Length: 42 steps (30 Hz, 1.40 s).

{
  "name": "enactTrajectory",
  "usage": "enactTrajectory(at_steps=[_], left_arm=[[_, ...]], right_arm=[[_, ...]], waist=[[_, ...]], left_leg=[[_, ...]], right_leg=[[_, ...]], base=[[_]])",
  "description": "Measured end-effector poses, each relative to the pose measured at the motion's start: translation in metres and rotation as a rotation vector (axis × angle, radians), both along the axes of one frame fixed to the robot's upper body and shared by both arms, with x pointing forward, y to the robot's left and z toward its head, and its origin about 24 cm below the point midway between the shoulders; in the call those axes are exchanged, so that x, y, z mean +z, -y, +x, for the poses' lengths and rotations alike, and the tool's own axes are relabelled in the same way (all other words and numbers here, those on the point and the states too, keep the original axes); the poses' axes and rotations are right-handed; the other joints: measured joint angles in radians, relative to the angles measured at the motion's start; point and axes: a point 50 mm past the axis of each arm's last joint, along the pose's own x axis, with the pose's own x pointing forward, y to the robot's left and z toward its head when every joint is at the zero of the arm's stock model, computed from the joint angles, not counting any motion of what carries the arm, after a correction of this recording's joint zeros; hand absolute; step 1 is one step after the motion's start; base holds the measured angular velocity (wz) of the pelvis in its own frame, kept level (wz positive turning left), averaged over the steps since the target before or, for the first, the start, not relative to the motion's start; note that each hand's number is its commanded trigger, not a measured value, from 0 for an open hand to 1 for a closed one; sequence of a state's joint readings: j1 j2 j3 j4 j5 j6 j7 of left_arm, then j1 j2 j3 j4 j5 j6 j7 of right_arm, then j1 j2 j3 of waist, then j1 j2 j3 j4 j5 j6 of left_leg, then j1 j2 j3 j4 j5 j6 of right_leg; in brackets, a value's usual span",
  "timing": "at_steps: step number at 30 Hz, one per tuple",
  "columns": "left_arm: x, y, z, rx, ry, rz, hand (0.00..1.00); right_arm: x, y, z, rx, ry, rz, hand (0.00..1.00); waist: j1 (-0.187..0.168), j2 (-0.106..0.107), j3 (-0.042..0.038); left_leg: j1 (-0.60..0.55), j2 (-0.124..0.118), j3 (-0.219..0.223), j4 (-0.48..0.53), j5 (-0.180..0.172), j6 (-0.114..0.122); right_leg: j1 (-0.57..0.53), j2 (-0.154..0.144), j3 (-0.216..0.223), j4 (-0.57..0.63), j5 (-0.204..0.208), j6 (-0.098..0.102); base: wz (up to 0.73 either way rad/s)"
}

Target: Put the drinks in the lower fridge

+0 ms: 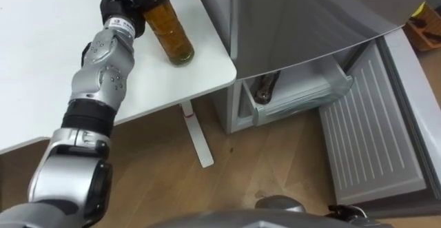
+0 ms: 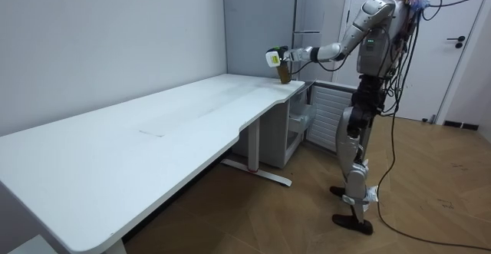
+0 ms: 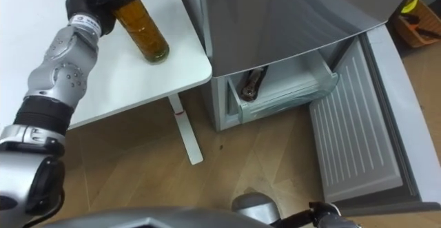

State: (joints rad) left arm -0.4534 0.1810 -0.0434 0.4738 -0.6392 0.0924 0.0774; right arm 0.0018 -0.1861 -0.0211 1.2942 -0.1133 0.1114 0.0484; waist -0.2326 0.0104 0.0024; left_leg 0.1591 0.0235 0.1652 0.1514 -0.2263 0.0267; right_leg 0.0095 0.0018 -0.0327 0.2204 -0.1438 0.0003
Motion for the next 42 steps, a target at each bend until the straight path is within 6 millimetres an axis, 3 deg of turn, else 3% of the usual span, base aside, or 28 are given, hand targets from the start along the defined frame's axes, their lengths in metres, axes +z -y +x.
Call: enactTrajectory(at_steps=[4,8,16,32,37,42], left_arm=[[0.002,0.023,-0.018,-0.089,0.038,-0.043,1.00],[0.006,0.044,-0.022,-0.168,0.057,-0.095,1.00],[0.013,0.058,-0.031,-0.242,0.081,-0.231,1.00],[-0.003,0.107,-0.054,-0.521,0.041,-0.207,1.00],[-0.011,0.107,-0.061,-0.541,0.020,-0.225,1.00],[-0.021,0.106,-0.068,-0.541,-0.016,-0.261,1.00]], right_arm=[[0.000,-0.003,0.004,-0.035,0.030,0.021,0.00],[-0.001,-0.010,0.009,-0.082,0.065,0.077,0.00],[0.000,-0.017,0.015,-0.059,0.099,0.096,0.00],[0.003,-0.022,0.032,0.060,0.144,0.097,0.00],[0.007,-0.029,0.046,0.109,0.195,0.123,0.00],[0.013,-0.052,0.068,0.158,0.288,0.223,0.00]], waist=[[0.022,-0.006,-0.0013],[0.044,-0.006,-0.0013],[0.049,-0.013,-0.0006],[0.085,-0.016,0.0064],[0.097,-0.016,0.0065],[0.106,-0.017,0.0064]], left_leg=[[-0.015,0.002,-0.003,0.001,0.000,0.000],[-0.029,0.003,-0.003,0.001,0.000,0.000],[-0.029,0.007,-0.014,0.001,0.000,0.000],[-0.038,0.005,-0.026,0.000,0.000,0.000],[-0.043,0.005,-0.014,0.002,0.000,0.000],[-0.040,0.005,-0.011,0.004,0.000,0.000]], right_leg=[[-0.013,0.001,-0.004,-0.005,0.004,-0.001],[-0.016,0.000,-0.015,-0.019,0.011,0.000],[-0.005,0.000,-0.026,-0.034,0.011,-0.001],[-0.002,-0.002,-0.031,-0.036,0.011,-0.001],[-0.010,-0.002,-0.029,-0.033,0.011,-0.001],[-0.006,-0.003,-0.036,-0.035,0.011,-0.001]], base=[[0.00],[0.08],[0.02],[0.03],[-0.01],[0.04]])
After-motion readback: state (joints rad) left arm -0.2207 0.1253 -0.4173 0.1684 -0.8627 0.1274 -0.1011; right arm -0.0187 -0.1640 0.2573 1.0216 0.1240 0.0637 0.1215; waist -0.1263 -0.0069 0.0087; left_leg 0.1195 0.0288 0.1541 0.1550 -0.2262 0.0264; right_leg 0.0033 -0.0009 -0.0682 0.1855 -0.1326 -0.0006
